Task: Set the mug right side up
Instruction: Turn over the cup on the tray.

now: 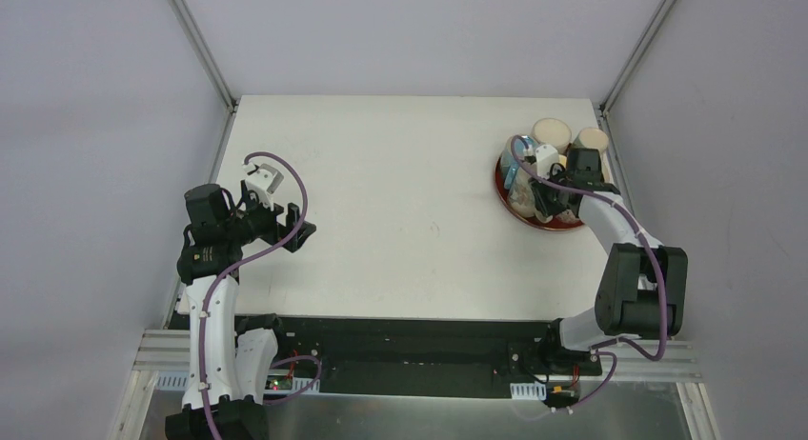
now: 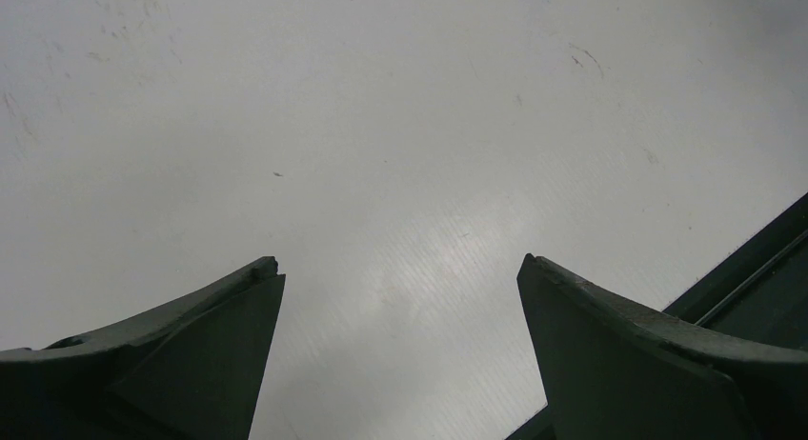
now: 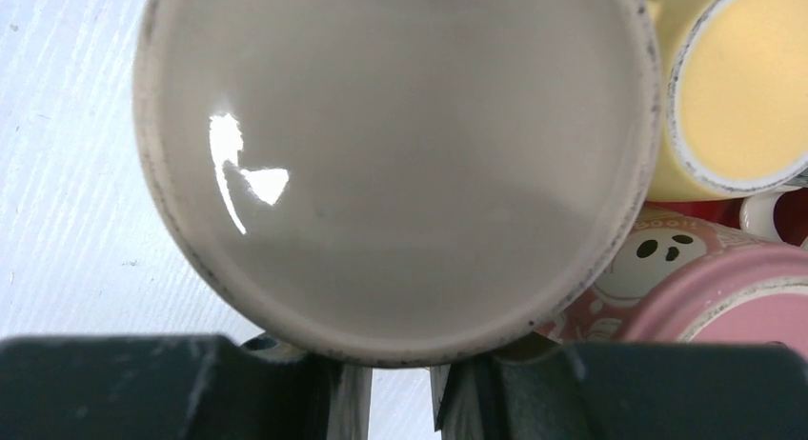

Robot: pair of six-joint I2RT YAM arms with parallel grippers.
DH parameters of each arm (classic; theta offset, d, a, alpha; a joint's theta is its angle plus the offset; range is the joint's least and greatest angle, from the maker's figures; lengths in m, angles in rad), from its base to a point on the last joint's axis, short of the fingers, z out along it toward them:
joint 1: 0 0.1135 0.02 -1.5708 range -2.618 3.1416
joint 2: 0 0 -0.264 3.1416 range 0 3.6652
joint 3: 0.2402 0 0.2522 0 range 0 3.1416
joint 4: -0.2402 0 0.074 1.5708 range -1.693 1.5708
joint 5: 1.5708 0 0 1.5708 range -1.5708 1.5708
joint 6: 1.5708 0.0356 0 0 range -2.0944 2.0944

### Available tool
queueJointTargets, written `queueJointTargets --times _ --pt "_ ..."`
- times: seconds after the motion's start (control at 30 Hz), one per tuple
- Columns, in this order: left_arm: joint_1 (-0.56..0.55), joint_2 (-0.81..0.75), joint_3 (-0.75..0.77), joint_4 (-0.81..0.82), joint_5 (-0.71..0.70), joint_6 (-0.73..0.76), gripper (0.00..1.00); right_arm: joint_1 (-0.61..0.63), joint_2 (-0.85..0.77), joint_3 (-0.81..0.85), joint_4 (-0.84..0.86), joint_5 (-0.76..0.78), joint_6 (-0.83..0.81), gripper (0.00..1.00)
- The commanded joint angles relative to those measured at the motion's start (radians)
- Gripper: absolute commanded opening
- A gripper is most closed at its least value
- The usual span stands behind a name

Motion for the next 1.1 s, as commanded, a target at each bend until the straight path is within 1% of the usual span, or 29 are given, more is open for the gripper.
queueJointTargets --times 0.0,0.23,0.47,0.67,0.87,1.07 --pt "0.013 -0.008 -0.003 0.025 0.045 0.023 1.00 0.019 -0.066 -0.033 0.055 0.025 0.011 0.00" --pt "0.013 -0.013 -0.003 0.025 0.044 0.023 1.00 0.019 -0.175 -0.070 0.070 0.015 0.036 0.00" --pt "0.015 -0.021 -0.002 0.025 0.047 0.021 1.00 0.019 -0.274 -0.070 0.046 -0.020 0.065 0.00" --pt "0.016 -0.024 0.000 0.025 0.053 0.018 1.00 0.021 -0.342 -0.053 0.029 -0.033 0.084 0.00" --pt "0.016 -0.006 0.014 0.036 0.079 0.007 1.00 0.040 -0.394 0.019 -0.011 -0.090 0.160 0.00" --pt "0.015 0.013 0.013 0.078 0.082 -0.025 1.00 0.151 -0.412 0.097 -0.027 -0.121 0.271 0.00"
